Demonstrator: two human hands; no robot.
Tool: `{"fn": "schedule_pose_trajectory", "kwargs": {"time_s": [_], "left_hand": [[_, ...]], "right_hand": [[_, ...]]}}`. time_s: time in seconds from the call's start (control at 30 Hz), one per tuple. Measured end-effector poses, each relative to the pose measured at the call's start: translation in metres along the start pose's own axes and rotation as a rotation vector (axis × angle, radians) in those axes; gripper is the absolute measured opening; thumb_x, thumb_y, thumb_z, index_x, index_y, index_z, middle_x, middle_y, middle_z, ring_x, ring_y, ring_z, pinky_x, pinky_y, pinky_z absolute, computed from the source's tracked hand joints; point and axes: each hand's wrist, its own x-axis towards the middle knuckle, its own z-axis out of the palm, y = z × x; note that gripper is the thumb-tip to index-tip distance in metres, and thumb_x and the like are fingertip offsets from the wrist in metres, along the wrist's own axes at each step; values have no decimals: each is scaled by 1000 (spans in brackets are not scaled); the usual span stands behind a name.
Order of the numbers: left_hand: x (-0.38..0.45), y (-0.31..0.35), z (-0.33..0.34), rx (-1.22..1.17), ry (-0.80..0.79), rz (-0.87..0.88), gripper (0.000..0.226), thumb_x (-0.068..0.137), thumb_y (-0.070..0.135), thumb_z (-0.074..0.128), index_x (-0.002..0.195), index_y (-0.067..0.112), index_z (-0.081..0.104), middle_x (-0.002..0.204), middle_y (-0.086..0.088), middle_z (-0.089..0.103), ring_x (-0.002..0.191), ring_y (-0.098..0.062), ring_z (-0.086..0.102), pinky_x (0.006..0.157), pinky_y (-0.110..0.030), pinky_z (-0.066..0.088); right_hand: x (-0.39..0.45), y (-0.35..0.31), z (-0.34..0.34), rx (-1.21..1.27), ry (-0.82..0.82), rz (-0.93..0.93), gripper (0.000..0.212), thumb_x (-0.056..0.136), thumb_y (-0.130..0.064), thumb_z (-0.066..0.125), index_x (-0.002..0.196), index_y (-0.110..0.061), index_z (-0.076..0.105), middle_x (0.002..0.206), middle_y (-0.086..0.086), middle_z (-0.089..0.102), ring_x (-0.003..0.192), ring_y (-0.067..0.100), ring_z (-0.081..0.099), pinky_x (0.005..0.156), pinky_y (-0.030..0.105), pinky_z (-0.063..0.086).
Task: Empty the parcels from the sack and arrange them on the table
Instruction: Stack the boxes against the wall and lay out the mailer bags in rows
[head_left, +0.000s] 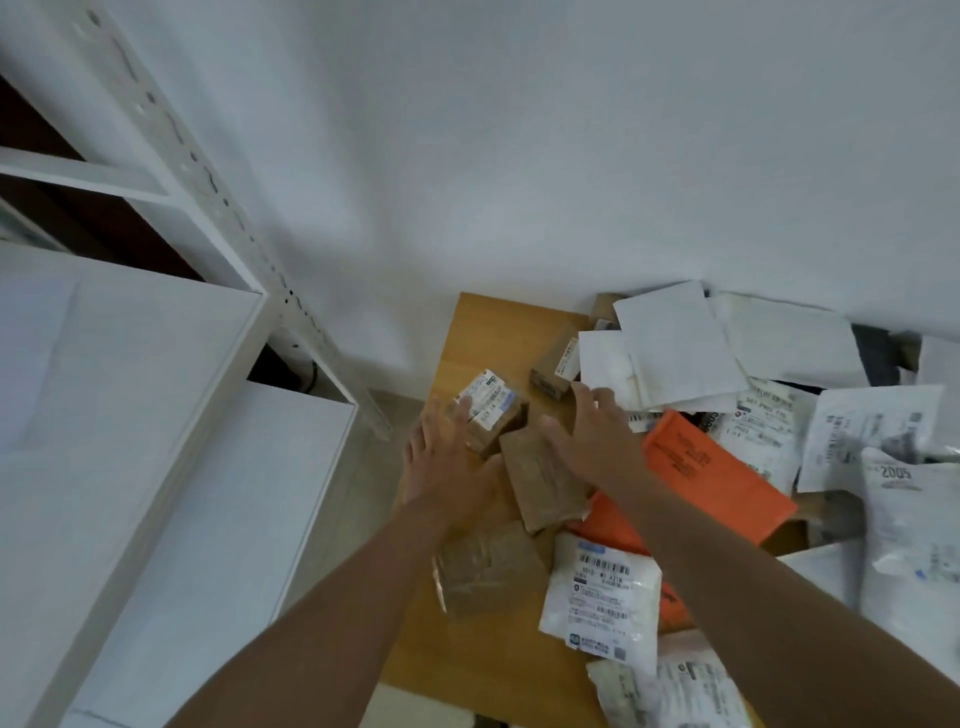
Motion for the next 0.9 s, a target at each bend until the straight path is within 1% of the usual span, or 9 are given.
{"fn": "schedule_pose_trajectory", "kwargs": {"time_s": [0.1, 0.2, 0.33, 0.53, 0.6, 0.67, 0.77, 0.83, 0.9], "left_hand": [[20, 10, 4, 134, -58, 46, 84, 84, 81, 30, 152, 43, -1, 162, -6, -12, 148, -34, -9, 118, -55, 3], [30, 25, 13, 165, -98, 20, 81, 83, 84, 17, 152, 46, -3, 162, -4, -16, 148, -34, -17, 118, -58, -4], [39, 32, 24, 192, -103, -45, 77, 87, 78, 17, 153, 42, 0, 163, -6, -9, 148, -37, -12, 118, -59, 0], [58, 50, 34, 118, -62, -114, 76, 90, 72, 30, 154, 36, 7, 163, -8, 0, 148, -38, -7, 120, -56, 3], [61, 54, 34, 86, -49, -118, 74, 92, 67, 36, 154, 35, 11, 162, -9, 2, 148, -39, -5, 120, -55, 7], [64, 57, 33, 82, -40, -116, 72, 93, 61, 42, 153, 33, 14, 161, -10, 6, 148, -39, 0, 119, -55, 13], [71, 66, 31, 109, -25, -104, 74, 91, 54, 51, 152, 29, 17, 157, -12, 12, 145, -38, 10, 117, -54, 20], [77, 70, 29, 105, -38, -98, 76, 90, 54, 54, 152, 29, 17, 156, -10, 14, 144, -36, 13, 116, -53, 23], [83, 69, 27, 91, -41, -85, 78, 89, 54, 56, 152, 29, 17, 156, -8, 16, 144, -34, 15, 116, -52, 24]], "right_hand": [[29, 15, -19, -277, 128, -82, 68, 91, -52, 50, 148, -20, 31, 155, 12, 28, 144, 38, 19, 112, 57, 26], [59, 40, -29, -436, 62, -17, 90, 78, -75, 46, 153, -30, 24, 163, 9, 14, 147, 46, 2, 107, 74, 5], [76, 77, -32, -528, -94, 114, 108, 73, -90, 35, 155, -32, -3, 163, 7, -16, 144, 47, -19, 104, 77, -4], [53, 97, -49, -418, -44, 198, 107, 77, -75, 54, 155, -26, -1, 161, 11, -5, 147, 43, -5, 107, 72, 18], [52, 101, -57, -401, -68, 208, 106, 78, -71, 56, 155, -25, -2, 161, 12, -7, 147, 42, -7, 109, 71, 14], [53, 101, -62, -438, -102, 204, 103, 80, -72, 51, 155, -24, 1, 161, 13, -8, 146, 43, -11, 110, 73, 3], [66, 95, -70, -467, -56, 148, 91, 85, -71, 41, 154, -18, 14, 162, 13, 1, 147, 42, -11, 108, 71, -7], [80, 86, -80, -445, 0, 54, 76, 90, -61, 41, 149, -15, 26, 159, 13, 16, 148, 38, 3, 114, 64, 3], [96, 75, -86, -353, -35, -49, 61, 92, -49, 46, 142, -14, 36, 151, 13, 33, 142, 34, 25, 113, 53, 23]]}}
